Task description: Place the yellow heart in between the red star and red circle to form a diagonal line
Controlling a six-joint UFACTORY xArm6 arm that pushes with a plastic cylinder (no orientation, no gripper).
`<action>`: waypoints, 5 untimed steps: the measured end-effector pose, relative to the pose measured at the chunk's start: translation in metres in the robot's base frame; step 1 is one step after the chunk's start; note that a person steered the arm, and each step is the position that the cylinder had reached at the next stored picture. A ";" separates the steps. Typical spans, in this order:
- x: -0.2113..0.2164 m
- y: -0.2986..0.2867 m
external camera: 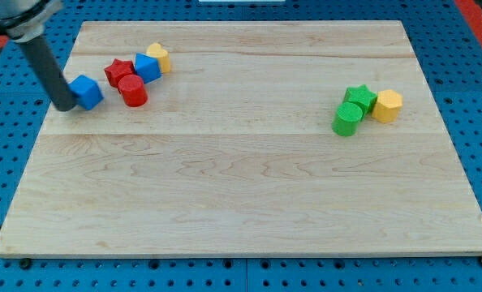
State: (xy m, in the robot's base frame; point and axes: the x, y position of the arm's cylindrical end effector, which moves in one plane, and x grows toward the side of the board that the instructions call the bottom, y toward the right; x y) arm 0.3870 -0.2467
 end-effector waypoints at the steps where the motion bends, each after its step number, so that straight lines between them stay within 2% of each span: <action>1: -0.003 0.026; 2: 0.003 0.030; 3: 0.027 0.027; 4: 0.050 0.087; 5: 0.006 0.175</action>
State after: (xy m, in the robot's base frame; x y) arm 0.3929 -0.0714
